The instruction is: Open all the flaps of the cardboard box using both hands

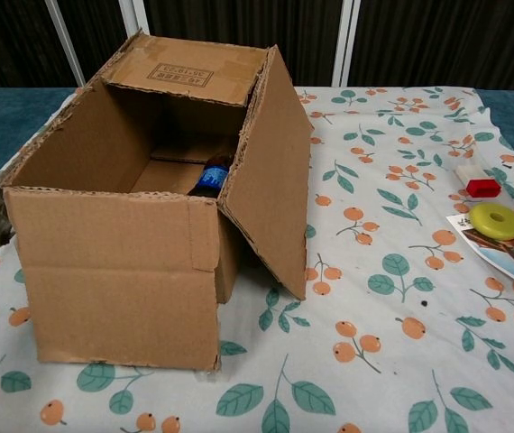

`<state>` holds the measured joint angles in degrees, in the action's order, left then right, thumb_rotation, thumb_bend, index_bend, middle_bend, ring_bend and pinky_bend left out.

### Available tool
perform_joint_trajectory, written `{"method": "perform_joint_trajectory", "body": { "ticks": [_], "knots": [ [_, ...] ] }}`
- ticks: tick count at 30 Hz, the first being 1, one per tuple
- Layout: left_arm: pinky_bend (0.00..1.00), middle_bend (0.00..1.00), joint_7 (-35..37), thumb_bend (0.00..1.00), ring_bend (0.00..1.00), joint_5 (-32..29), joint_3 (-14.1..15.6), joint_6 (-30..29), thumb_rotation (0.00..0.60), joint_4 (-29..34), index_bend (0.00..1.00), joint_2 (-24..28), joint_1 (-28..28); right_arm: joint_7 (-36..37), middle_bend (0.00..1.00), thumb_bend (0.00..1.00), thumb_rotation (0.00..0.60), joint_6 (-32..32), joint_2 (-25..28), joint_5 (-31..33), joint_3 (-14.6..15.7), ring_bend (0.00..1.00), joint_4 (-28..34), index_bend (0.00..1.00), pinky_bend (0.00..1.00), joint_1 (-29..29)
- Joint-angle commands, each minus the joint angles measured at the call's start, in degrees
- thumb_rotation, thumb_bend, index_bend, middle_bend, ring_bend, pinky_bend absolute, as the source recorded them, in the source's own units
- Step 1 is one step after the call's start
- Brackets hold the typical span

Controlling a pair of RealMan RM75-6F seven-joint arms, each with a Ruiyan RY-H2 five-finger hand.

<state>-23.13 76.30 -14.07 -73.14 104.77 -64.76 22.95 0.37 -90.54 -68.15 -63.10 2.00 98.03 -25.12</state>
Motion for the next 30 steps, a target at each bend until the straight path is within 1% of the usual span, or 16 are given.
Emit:
{"method": "perform_joint_trajectory", "body": {
  "ticks": [1, 6, 8, 10, 12, 15, 17, 19, 22, 26, 30],
  "knots": [
    [0.03, 0.06, -10.3, 0.26, 0.00, -6.2, -4.3, 5.4, 0.600, 2.7, 0.05, -2.1, 7.6, 2.8, 0.06, 0.43, 0.600, 0.8, -1.4, -1.1, -1.8, 0.07, -2.8, 0.06, 0.24, 1.4],
    [0.04, 0.06, -17.6, 0.26, 0.00, -13.2, -6.0, 9.7, 0.600, 1.1, 0.05, -6.4, 14.4, 5.3, 0.06, 0.43, 0.600, 2.9, -2.3, -1.0, -3.3, 0.07, -4.6, 0.06, 0.24, 2.6],
    [0.05, 0.08, -19.5, 0.26, 0.00, -14.8, -6.3, 10.7, 0.600, 0.2, 0.06, -8.0, 16.5, 5.9, 0.06, 0.43, 0.600, 3.7, -2.4, -0.8, -3.7, 0.07, -5.0, 0.06, 0.24, 3.0],
    [0.10, 0.12, -21.2, 0.26, 0.04, -16.6, -6.3, 11.7, 0.600, -0.8, 0.08, -9.8, 18.6, 6.8, 0.06, 0.43, 0.600, 4.5, -2.4, -0.6, -4.4, 0.08, -5.3, 0.06, 0.24, 3.4],
    [0.19, 0.19, -22.5, 0.26, 0.10, -18.2, -6.1, 12.8, 0.600, -1.5, 0.12, -11.3, 20.5, 7.3, 0.06, 0.43, 0.600, 5.1, -2.4, -0.5, -5.1, 0.08, -5.5, 0.06, 0.24, 3.8],
    [0.27, 0.26, -24.4, 0.26, 0.17, -20.5, -5.3, 14.1, 0.600, -1.7, 0.17, -12.9, 22.8, 7.8, 0.06, 0.43, 0.600, 5.8, -2.5, -0.5, -6.1, 0.08, -5.8, 0.06, 0.24, 4.4],
    [0.30, 0.27, -25.6, 0.26, 0.19, -21.7, -4.6, 14.7, 0.600, -1.4, 0.21, -13.2, 23.7, 8.0, 0.06, 0.43, 0.600, 6.1, -2.5, -0.5, -6.5, 0.08, -5.9, 0.06, 0.24, 4.6],
    [0.31, 0.28, -26.4, 0.26, 0.19, -22.7, -3.9, 15.4, 0.600, -0.8, 0.23, -13.2, 24.3, 8.1, 0.06, 0.43, 0.600, 6.4, -2.5, -0.5, -6.9, 0.08, -6.0, 0.06, 0.24, 4.8],
    [0.31, 0.28, -28.2, 0.27, 0.19, -24.8, -2.5, 15.9, 0.600, 0.9, 0.23, -12.5, 25.0, 8.2, 0.06, 0.43, 0.600, 6.7, -2.6, -0.5, -7.5, 0.08, -6.0, 0.06, 0.24, 5.2],
    [0.31, 0.28, -30.9, 0.27, 0.19, -27.1, -0.3, 16.2, 0.600, 3.3, 0.24, -10.1, 25.9, 8.4, 0.06, 0.43, 0.600, 7.5, -2.6, -0.5, -8.5, 0.08, -6.0, 0.06, 0.24, 5.8],
    [0.31, 0.29, -31.9, 0.28, 0.19, -29.7, 1.0, 17.0, 0.600, 3.6, 0.24, -9.0, 27.0, 8.8, 0.06, 0.43, 0.600, 8.2, -2.7, -0.5, -9.3, 0.08, -5.7, 0.06, 0.24, 6.3]
  ]
}}
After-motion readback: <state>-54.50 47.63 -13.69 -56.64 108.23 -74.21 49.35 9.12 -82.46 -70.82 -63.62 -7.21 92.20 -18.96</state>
